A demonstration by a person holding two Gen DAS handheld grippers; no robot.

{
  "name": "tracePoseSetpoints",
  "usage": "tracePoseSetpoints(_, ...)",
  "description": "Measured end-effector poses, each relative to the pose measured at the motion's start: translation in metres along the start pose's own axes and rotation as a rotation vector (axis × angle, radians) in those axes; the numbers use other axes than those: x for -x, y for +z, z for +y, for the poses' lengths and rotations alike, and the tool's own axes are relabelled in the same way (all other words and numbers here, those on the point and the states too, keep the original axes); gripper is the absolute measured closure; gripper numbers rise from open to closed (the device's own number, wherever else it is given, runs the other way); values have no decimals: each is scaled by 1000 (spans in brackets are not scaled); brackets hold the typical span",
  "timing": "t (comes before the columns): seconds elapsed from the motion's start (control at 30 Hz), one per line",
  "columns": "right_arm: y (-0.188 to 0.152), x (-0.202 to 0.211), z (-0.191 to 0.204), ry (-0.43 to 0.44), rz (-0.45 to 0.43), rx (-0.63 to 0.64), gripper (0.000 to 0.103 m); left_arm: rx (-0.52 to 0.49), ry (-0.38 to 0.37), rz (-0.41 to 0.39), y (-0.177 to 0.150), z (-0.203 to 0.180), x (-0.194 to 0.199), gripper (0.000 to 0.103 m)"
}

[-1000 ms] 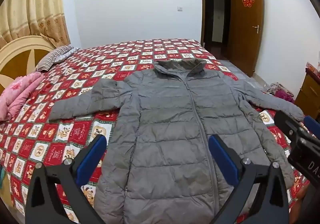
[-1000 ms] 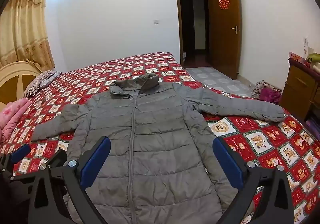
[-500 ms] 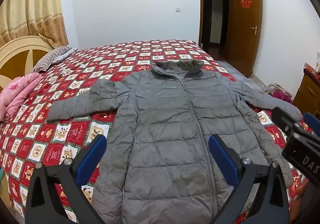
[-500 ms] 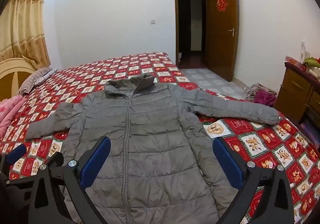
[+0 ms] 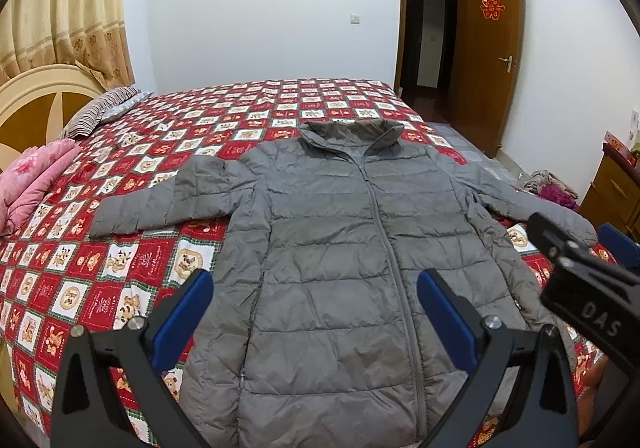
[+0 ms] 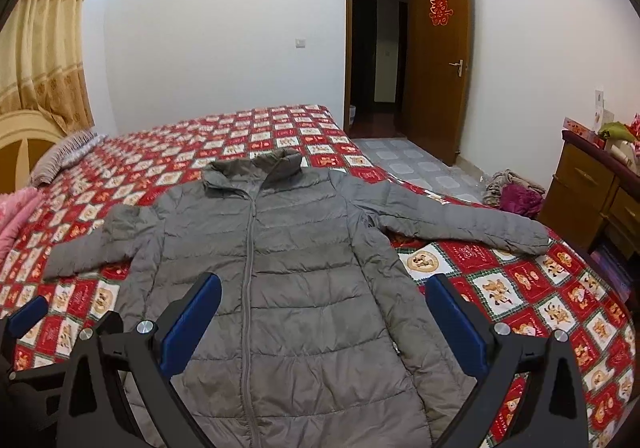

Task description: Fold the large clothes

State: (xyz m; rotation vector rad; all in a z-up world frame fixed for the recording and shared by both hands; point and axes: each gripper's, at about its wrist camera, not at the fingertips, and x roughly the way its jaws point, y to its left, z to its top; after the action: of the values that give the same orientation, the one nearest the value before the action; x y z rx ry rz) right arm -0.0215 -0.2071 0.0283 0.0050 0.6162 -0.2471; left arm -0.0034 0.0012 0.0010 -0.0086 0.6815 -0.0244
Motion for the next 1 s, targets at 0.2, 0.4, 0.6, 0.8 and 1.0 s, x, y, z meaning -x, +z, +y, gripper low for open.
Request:
tracePoseSetpoints(0.2,3,0,8,41,10,2,1,15,0,0,0,3,1,0)
tracePoseSetpoints(0.4,4,12,12,127,-39,-26,1,33,-7,-2,1,10,1,0)
tracePoseSetpoints(0.6,6,24,12,210,-84,-56,1,39,-4,-3,1,11,1,0)
tracePoseSetpoints(0.8,7,17,15,255,-46,-77,1,39,-3,-7,1,12,2,0)
tracePoseSetpoints(1.0,6,17,15,255,-47,-74,1,39,3,-11,0,13,4,0)
